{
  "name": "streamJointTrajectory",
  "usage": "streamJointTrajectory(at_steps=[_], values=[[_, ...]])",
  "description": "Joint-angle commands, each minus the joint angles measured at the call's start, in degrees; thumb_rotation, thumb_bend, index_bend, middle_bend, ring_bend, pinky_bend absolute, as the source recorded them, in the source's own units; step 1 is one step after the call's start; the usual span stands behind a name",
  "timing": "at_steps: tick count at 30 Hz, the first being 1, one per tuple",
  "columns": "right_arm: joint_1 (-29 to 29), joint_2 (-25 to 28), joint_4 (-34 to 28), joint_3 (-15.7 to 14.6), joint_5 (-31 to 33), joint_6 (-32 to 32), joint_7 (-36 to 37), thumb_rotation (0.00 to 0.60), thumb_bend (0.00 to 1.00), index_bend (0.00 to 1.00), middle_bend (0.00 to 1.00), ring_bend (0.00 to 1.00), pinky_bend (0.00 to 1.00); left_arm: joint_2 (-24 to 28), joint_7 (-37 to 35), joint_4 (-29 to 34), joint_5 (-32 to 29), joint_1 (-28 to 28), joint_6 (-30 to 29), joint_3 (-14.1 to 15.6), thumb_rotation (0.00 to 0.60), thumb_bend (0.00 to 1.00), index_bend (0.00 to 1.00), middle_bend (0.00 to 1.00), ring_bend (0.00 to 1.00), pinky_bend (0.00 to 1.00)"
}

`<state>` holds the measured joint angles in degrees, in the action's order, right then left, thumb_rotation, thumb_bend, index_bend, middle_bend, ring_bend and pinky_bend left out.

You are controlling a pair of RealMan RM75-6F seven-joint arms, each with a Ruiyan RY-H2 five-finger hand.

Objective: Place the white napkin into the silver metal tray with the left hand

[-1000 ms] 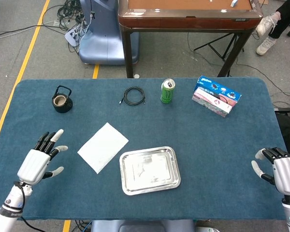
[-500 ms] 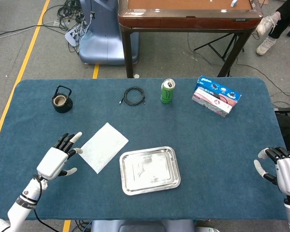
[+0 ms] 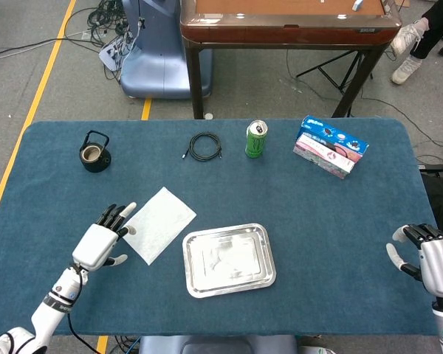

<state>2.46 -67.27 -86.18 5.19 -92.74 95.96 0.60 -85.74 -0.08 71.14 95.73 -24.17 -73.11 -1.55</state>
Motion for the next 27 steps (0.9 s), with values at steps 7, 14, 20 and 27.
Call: streamJointTrajectory(at_steps=[7,14,20,27], values=[[0.0,0.1,0.0,0.1,0.2,-0.2,0.1,0.6,0.3,0.55,0.59,0.48,0.66,-2.8,0.5,-3.3,-1.2,-0.8,1.2,0.6,0.6,0.12,0.41,0.0,0.0,0.03],[0.1,0.1,0.0,0.1,0.2,-0.3,0.2,0.6,0.3,0.55,0.59,0.48,0.66,-4.7,0.8,-6.9,-1.7,-1.0,1.1,0.9,0.6,0.12,0.42,0.0,0.0,0.03],[0.2,0.0,0.0,0.0,0.3,-0.7,0.0,0.6,0.3,0.55,0.59,0.48,0.66,-5.5,0.0,-8.9,-2.5,-1.1,1.3,1.0,0.6,0.11,0.43,0.0,0.0,0.04],[0.3,0.0,-0.1,-0.1,0.4,-1.1,-0.1,0.6,0.3,0.55,0.59,0.48,0.66,-6.6,-0.8,-10.9,-2.9,-1.2,1.7,1.6,0.6,0.11,0.44,0.0,0.0,0.05]])
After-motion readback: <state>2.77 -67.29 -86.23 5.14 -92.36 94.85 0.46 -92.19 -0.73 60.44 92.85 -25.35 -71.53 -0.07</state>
